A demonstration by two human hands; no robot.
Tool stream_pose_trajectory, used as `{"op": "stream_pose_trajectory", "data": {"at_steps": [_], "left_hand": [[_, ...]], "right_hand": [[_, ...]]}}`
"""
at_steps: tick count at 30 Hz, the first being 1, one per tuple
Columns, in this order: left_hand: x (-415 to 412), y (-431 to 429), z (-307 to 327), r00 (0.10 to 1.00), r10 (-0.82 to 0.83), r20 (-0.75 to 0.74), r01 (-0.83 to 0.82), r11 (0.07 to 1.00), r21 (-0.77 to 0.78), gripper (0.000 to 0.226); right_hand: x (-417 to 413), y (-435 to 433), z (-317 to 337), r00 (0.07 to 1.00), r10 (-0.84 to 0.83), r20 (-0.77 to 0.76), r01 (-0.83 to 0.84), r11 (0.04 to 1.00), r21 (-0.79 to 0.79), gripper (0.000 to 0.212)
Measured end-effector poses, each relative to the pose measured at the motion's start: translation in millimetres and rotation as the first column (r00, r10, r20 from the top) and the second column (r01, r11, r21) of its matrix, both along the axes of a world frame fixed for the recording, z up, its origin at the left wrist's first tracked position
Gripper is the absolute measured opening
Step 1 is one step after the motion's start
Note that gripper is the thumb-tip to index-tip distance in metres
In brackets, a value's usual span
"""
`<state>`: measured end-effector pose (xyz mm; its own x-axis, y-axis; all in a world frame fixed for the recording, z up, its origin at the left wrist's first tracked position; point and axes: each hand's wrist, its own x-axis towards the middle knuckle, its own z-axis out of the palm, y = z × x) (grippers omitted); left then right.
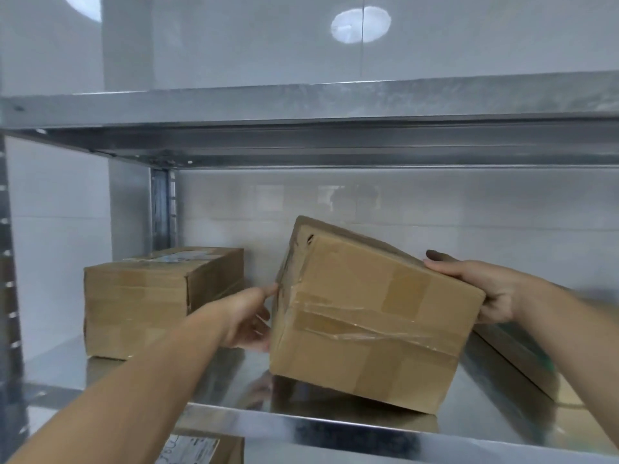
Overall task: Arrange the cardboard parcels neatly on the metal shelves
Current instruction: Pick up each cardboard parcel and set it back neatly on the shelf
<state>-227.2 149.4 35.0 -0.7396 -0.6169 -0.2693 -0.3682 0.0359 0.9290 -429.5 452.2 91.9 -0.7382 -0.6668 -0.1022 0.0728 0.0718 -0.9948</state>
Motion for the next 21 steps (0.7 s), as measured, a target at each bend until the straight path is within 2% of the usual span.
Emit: {"op": "stream_pose_trajectory", "data": {"at_steps": [1, 3, 4, 7, 10, 12, 13, 15, 16, 21], "left_hand": [[-3.2, 4.5, 0.3, 0.999, -0.025, -0.048, 0.028, 0.998, 0.051, 0.080], [-5.0, 17.7, 8.1, 0.988, -0.047, -0.149, 0.064, 0.991, 0.117, 0.069], [-4.8, 20.3, 13.7, 0.978, -0.051, -0.205, 0.080, 0.987, 0.139, 0.062], [-3.8, 19.7, 33.2, 0.947, -0.050, -0.316, 0.109, 0.979, 0.170, 0.046], [-7.0, 20.9, 55.5, 0.931, -0.077, -0.357, 0.131, 0.983, 0.130, 0.039], [-10.5, 24.5, 71.0, 0.945, -0.096, -0.312, 0.117, 0.992, 0.047, 0.037], [-10.8, 25.7, 78.5, 0.955, -0.091, -0.284, 0.098, 0.995, 0.010, 0.037], [-10.2, 26.3, 93.3, 0.972, -0.087, -0.220, 0.070, 0.994, -0.084, 0.038], [-10.9, 27.3, 100.4, 0.981, -0.089, -0.173, 0.065, 0.988, -0.139, 0.039], [-11.5, 42.3, 121.2, 0.991, -0.135, -0.015, 0.123, 0.938, -0.324, 0.044]], "right_hand": [[-1.7, 3.7, -2.6, 1.000, 0.012, 0.014, -0.012, 0.999, -0.030, 0.078], [-3.2, 9.6, -10.5, 0.998, 0.038, 0.048, -0.034, 0.996, -0.079, 0.075], [-2.8, 11.4, -15.6, 0.996, 0.063, 0.068, -0.057, 0.994, -0.096, 0.067], [3.9, 14.7, -25.5, 0.983, 0.155, 0.102, -0.141, 0.981, -0.134, 0.025], [6.7, 16.2, -35.2, 0.981, 0.188, 0.036, -0.185, 0.980, -0.076, 0.024], [5.9, 17.4, -38.6, 0.972, 0.234, -0.032, -0.235, 0.972, -0.020, 0.048], [7.2, 16.7, -39.9, 0.967, 0.250, -0.046, -0.251, 0.968, -0.008, 0.053], [14.7, 9.9, -43.8, 0.958, 0.280, -0.057, -0.281, 0.960, -0.012, 0.031], [16.1, 5.8, -48.8, 0.962, 0.271, -0.040, -0.272, 0.962, -0.017, 0.026], [28.3, -9.9, -64.6, 0.965, 0.259, 0.032, -0.259, 0.966, 0.012, 0.031]]}}
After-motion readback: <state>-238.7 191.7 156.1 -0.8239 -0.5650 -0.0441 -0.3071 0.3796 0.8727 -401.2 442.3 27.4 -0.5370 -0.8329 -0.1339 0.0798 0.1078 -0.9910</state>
